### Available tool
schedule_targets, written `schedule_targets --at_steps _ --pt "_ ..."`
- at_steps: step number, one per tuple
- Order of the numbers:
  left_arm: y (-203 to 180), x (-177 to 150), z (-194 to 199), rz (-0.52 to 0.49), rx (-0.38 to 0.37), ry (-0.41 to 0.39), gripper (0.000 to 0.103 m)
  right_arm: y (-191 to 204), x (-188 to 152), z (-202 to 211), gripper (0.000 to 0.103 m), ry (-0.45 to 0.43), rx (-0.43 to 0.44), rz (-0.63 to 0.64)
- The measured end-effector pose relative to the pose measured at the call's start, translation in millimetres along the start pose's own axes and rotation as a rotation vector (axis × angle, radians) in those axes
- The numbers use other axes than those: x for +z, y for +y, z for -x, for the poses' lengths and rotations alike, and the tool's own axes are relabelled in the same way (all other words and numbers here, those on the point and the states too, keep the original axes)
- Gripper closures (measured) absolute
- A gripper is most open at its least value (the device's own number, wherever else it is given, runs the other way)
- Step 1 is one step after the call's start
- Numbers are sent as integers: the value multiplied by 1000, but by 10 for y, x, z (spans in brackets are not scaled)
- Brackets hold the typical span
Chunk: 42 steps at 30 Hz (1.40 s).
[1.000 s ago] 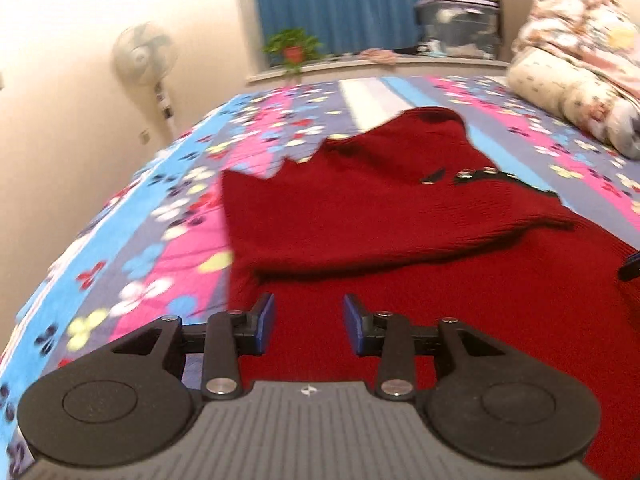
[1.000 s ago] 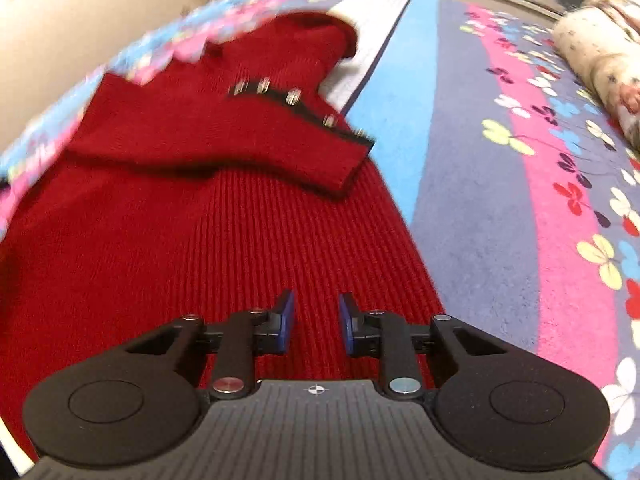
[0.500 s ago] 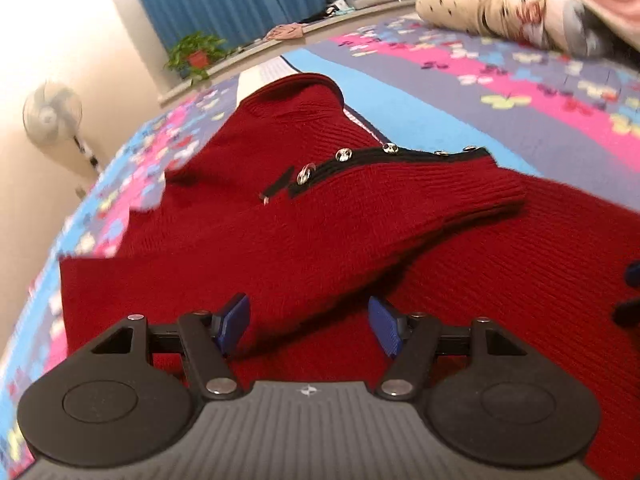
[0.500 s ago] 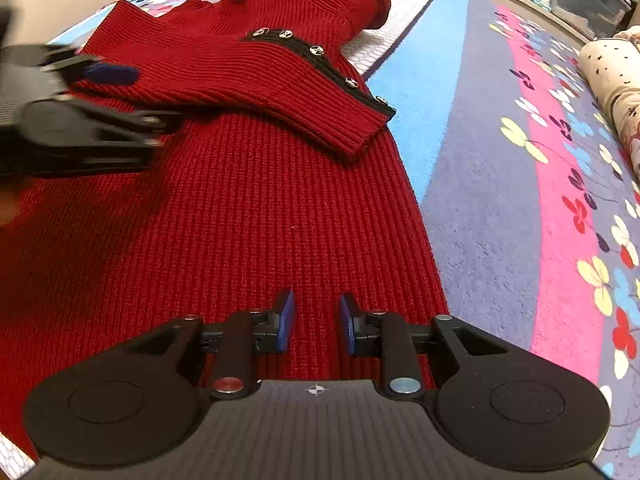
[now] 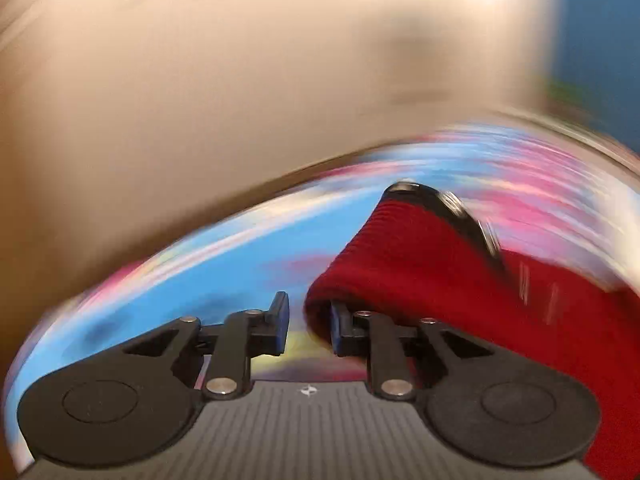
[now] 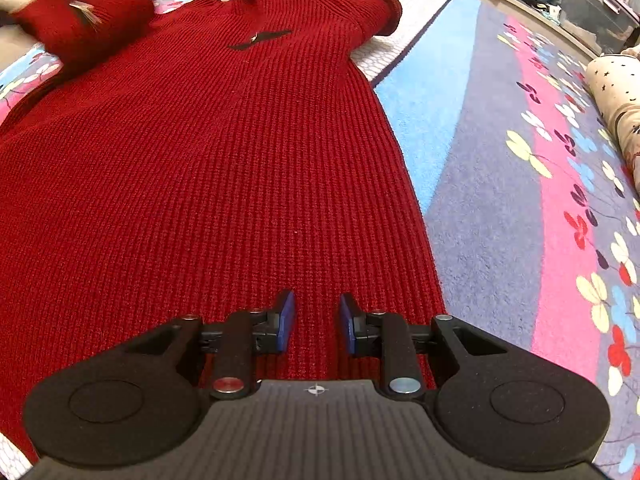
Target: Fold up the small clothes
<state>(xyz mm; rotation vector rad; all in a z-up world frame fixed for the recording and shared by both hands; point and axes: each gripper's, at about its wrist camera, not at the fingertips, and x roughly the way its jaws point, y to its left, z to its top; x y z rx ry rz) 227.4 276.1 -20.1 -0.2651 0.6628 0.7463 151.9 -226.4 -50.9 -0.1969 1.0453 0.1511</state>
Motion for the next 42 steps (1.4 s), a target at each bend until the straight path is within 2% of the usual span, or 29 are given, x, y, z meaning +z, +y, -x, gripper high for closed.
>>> schedule_targets --at_steps 1,2,4,6,9,10,12,14,16,17,18,19,20,21,23,25,27,29,31,33,35,37,39,42 --pt "256 43 -110 52 46 51 82 11 5 -1 76 1 -4 3" --pt "419 50 -126 53 60 53 81 29 9 1 76 1 -9 10" --pt "501 9 -9 -3 54 -12 81 70 15 7 76 -1 -21 28" --pt "509 -48 94 -11 -8 -25 72 84 13 6 76 -1 -26 32" --pt "460 -250 175 15 -142 30 71 77 12 28 72 -8 -33 18" --pt "331 -356 216 -26 -206 54 70 64 16 40 71 -16 -36 8" --pt "95 -556 308 -150 -339 99 61 8 28 72 70 -44 -49 -24" --pt "-254 -795 436 -329 -492 151 58 -79 44 90 68 -68 -78 -72" --pt "-507 -1038 607 -512 -578 136 58 -178 53 95 65 -87 -110 -134" --pt "-628 -1187 658 -624 -584 108 58 -239 53 95 62 -93 -125 -168" --pt "-721 -1315 636 -720 -552 115 59 -281 49 81 59 -89 -133 -190" --pt "-825 -1445 516 -814 -473 173 59 -303 38 51 59 -75 -133 -202" --pt "-855 -1501 470 -821 -450 189 53 -317 27 7 57 -53 -128 -207" --pt "-875 -1464 484 -802 -433 196 50 -332 6 -31 55 -34 -128 -206" --pt "-966 -1352 593 -798 -378 199 53 -336 -5 -46 53 -30 -132 -196" --pt "-930 -1227 798 -771 -410 126 51 -342 17 -19 53 -34 -130 -204" --pt "-938 -1183 890 -719 -451 104 44 -359 42 8 53 -47 -127 -210" --pt "-991 -1274 920 -689 -471 63 41 -363 30 2 53 -43 -124 -223" --pt "-1016 -1452 842 -698 -446 5 41 -369 7 -1 53 -37 -108 -224" --pt "-1165 -1495 751 -759 -336 56 43 -372 -11 -31 53 -32 -105 -208" --pt "-1166 -1376 777 -676 -379 1 41 -371 -15 -47 53 -33 -109 -194" --pt "-1185 -1288 737 -632 -395 -8 41 -376 -2 -60 53 -37 -107 -201" --pt "-1233 -1285 667 -618 -368 24 41 -385 13 -76 53 -47 -104 -209" --pt "-1317 -1264 580 -597 -385 66 41 -392 31 -89 53 -65 -102 -212"
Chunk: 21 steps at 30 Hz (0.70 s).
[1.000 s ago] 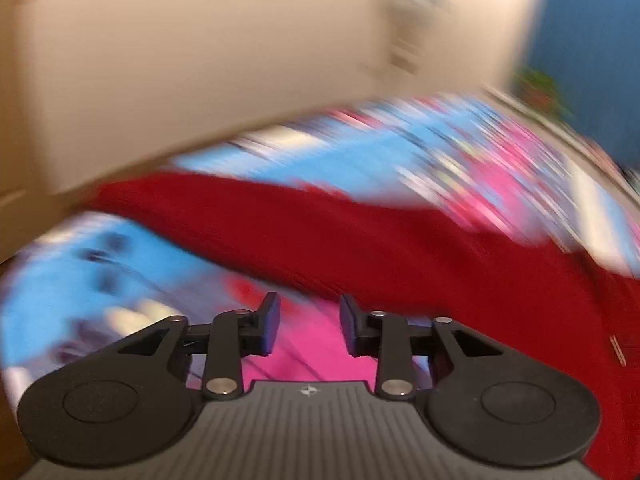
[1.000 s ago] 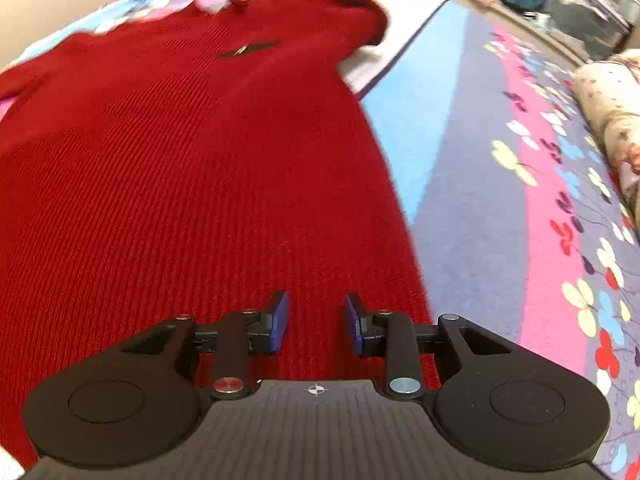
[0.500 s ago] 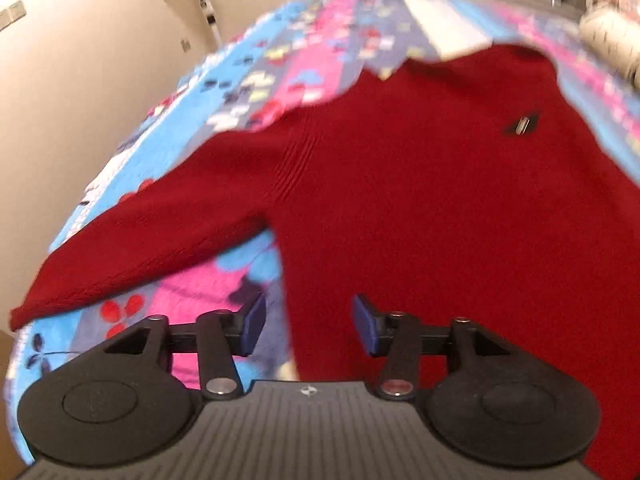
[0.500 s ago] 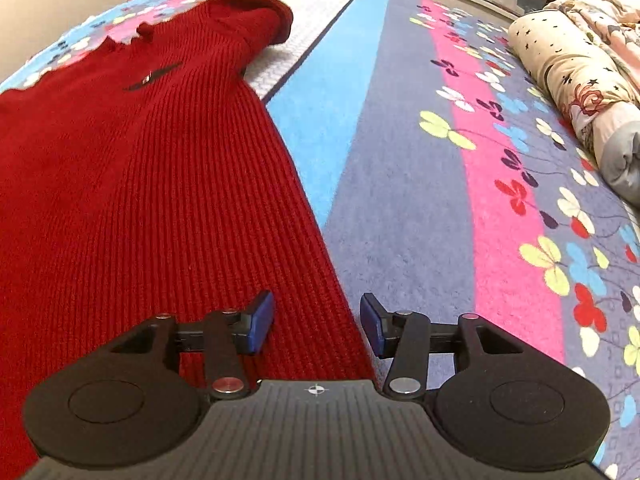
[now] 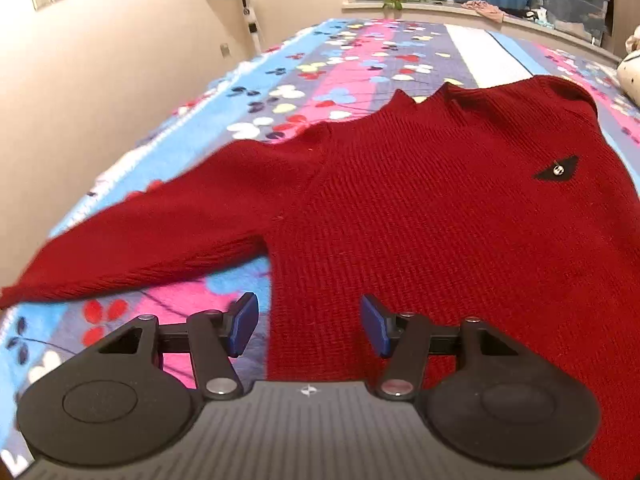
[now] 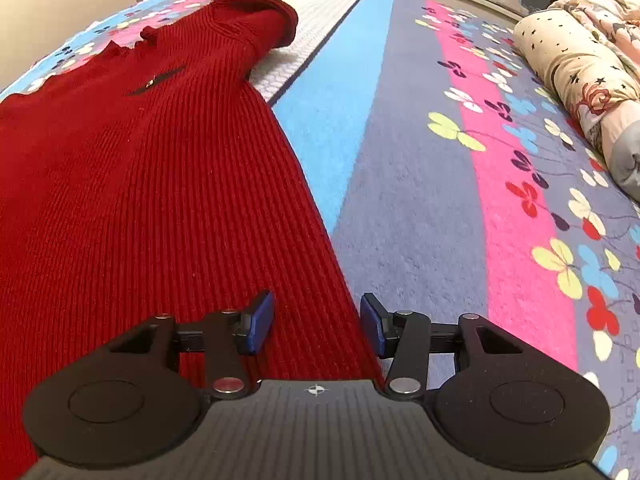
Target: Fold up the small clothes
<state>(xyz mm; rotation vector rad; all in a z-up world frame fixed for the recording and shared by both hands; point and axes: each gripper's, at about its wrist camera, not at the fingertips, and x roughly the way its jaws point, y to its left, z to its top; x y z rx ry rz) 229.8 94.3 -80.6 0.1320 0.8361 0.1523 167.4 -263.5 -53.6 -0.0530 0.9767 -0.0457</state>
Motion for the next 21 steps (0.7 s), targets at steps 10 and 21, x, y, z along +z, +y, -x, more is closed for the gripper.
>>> schedule_targets --at_steps 10,21 --pt "73 156 -157 41 1 -23 41 -185 95 473 55 -346 2 -118" --pt "267 442 -97 142 -36 -62 41 -359 556 -92 55 -288 116 -325"
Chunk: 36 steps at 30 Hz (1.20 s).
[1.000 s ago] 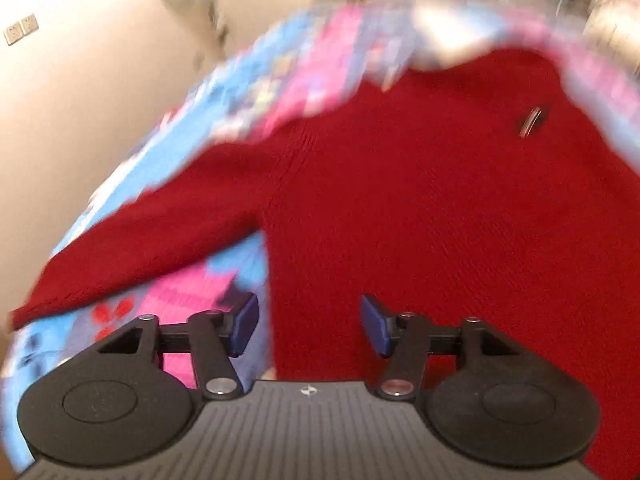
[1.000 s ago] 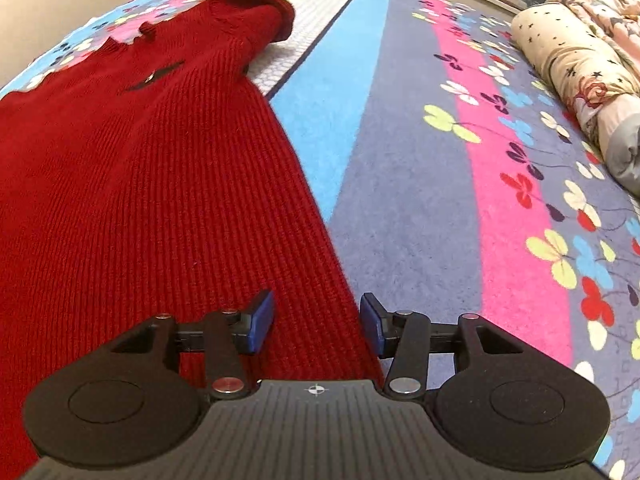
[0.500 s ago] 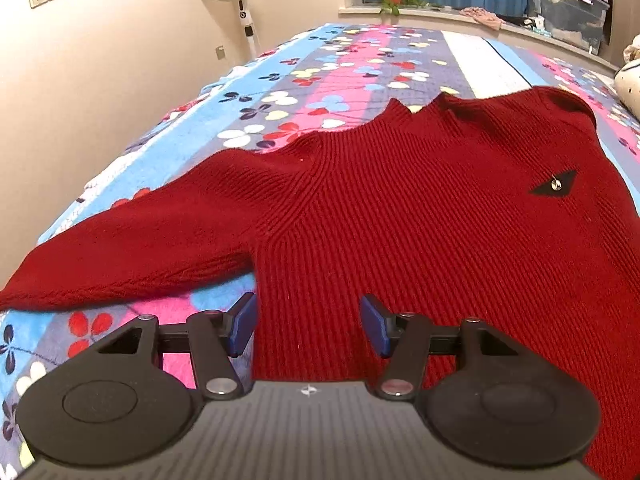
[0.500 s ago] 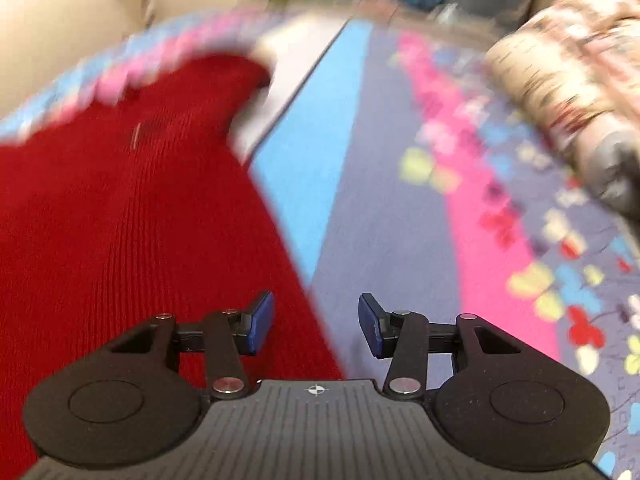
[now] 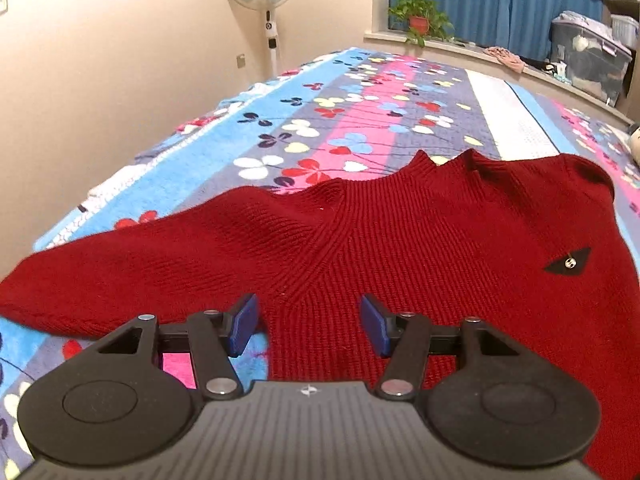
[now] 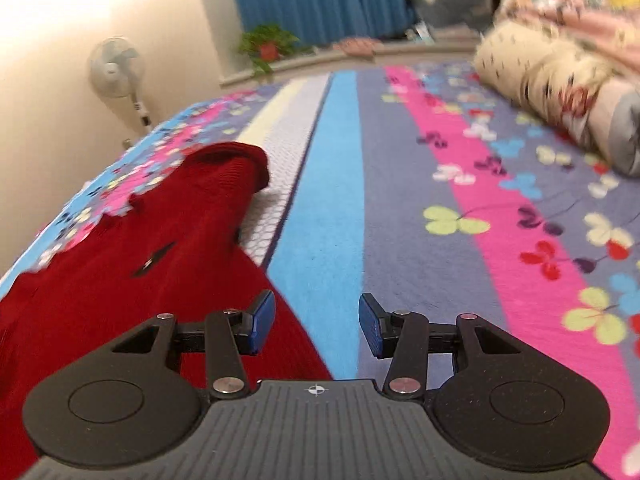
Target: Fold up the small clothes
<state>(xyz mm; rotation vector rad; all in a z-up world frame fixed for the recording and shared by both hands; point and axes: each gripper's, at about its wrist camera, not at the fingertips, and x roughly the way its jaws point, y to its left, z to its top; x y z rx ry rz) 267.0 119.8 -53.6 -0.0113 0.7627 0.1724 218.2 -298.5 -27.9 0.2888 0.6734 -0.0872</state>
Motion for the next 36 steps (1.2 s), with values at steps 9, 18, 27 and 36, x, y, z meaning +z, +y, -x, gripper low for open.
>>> schedule_targets --at_steps 9,18,27,36 --pt "196 66 52 21 -33 -8 41 141 339 -1102 53 103 75 -208" --pt "483 117 98 98 -66 2 41 765 471 -1644 82 123 6 -186" --pt "645 125 92 141 -82 17 41 2367 -138 -1113 101 72 358 352" --pt "681 113 79 156 -80 28 41 2657 -472 -705 59 20 325 317"
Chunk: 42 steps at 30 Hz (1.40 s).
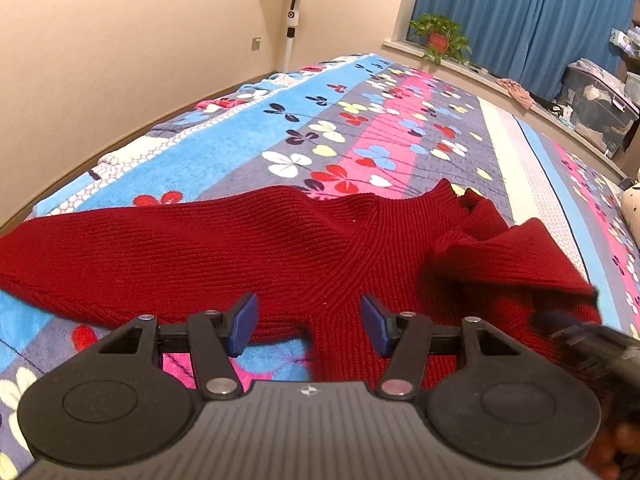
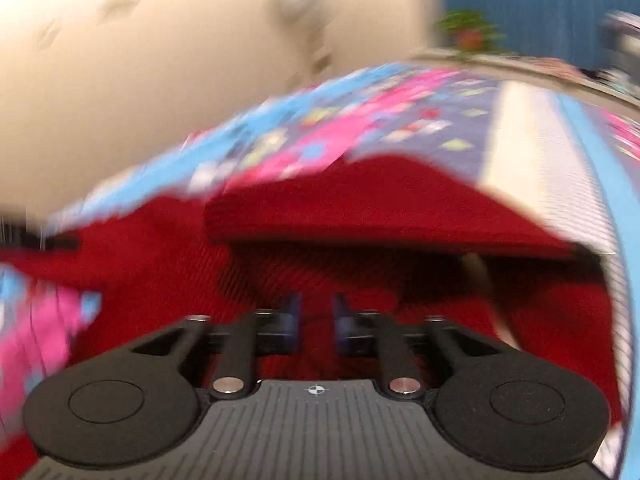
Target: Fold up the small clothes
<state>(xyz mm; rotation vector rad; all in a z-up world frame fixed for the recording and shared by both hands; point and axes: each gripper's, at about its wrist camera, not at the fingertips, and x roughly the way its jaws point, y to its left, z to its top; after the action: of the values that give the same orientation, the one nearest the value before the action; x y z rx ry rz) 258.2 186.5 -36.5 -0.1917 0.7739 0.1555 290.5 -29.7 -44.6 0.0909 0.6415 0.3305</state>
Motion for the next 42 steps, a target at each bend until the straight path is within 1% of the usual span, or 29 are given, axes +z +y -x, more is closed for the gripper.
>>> schedule_targets --at_steps 1,2,5,6,7,9,10,11,12,13,15,16,17,18,21,23,25,26,28,29,30,31,32,33,34,37,39,40,42 --pt "-3 0 0 0 -1 0 41 -69 -4 108 54 -40 -23 -58" --pt "-6 3 -2 0 -3 0 41 -185 -14 213 53 -71 -44 -128" --pt "-39 0 9 -2 -8 -2 41 -569 -100 349 53 -89 -120 -308" --pt "-51 -3 12 -4 -9 -2 41 -698 -113 375 53 -92 -191 -356" --pt "-57 -5 10 -7 -9 -2 41 -803 -116 389 53 -92 -302 -382" --pt "-73 -12 0 -14 -6 0 41 -953 -110 341 51 -35 -497 -369" --pt "-76 -15 -9 -15 -4 1 41 -1044 -132 315 49 -1 -544 -366" --pt "-78 -16 -20 -15 -1 3 41 -1133 -163 274 44 28 -506 -370" --pt "-81 -15 -31 -15 1 5 41 -1191 -183 173 39 92 -436 -353" --pt "-88 -16 -38 -14 2 6 41 -1232 -211 95 39 153 -401 -331" --pt "-127 -25 -56 -24 3 6 41 -1239 -175 26 38 185 -393 -258" --pt "-151 -29 -70 -32 5 8 41 -1246 -145 -9 42 204 -380 -232" --pt "-172 -32 -85 -37 6 10 41 -1259 -120 0 59 212 -366 -215" --pt "-191 -37 -99 -42 8 13 41 -1269 -85 10 85 219 -360 -192" --pt "-231 -55 -128 -56 12 17 41 -1324 150 138 87 262 -306 -91" --pt "-247 -57 -134 -69 17 12 41 -1462 432 254 87 251 -286 -30" --pt "-249 -55 -144 -74 25 7 41 -1813 778 508 87 241 -266 -45" --pt "-246 -53 -152 -73 29 8 41 -2025 921 594 87 256 -256 -64" --pt "-259 -55 -169 -79 31 12 41 -2589 1194 752 87 308 -294 -109" --pt "-271 -57 -172 -85 30 11 41 -2907 1317 826 87 302 -362 -151" --pt "-291 -59 -172 -96 29 9 41 -3262 1426 926 87 276 -499 -214" --pt "-315 -65 -172 -107 30 6 41 -3616 1499 1042 86 234 -692 -296" --pt "-331 -71 -176 -114 29 5 41 -3831 1520 1138 79 185 -849 -347" --pt "-351 -80 -180 -120 26 7 41 -4016 1490 1256 71 110 -993 -380" --pt "-372 -90 -187 -125 23 10 41 -4103 1418 1314 65 76 -1019 -395" --pt "-425 -105 -212 -141 17 16 41 -4210 993 1374 65 44 -921 -486" --pt "-449 -105 -220 -142 10 19 41 -4122 637 1282 65 70 -825 -499" --pt "-461 -107 -219 -144 5 20 41 -4060 510 1226 65 83 -771 -504" --pt "-479 -115 -217 -158 2 19 41 -3888 210 1151 65 112 -605 -521"
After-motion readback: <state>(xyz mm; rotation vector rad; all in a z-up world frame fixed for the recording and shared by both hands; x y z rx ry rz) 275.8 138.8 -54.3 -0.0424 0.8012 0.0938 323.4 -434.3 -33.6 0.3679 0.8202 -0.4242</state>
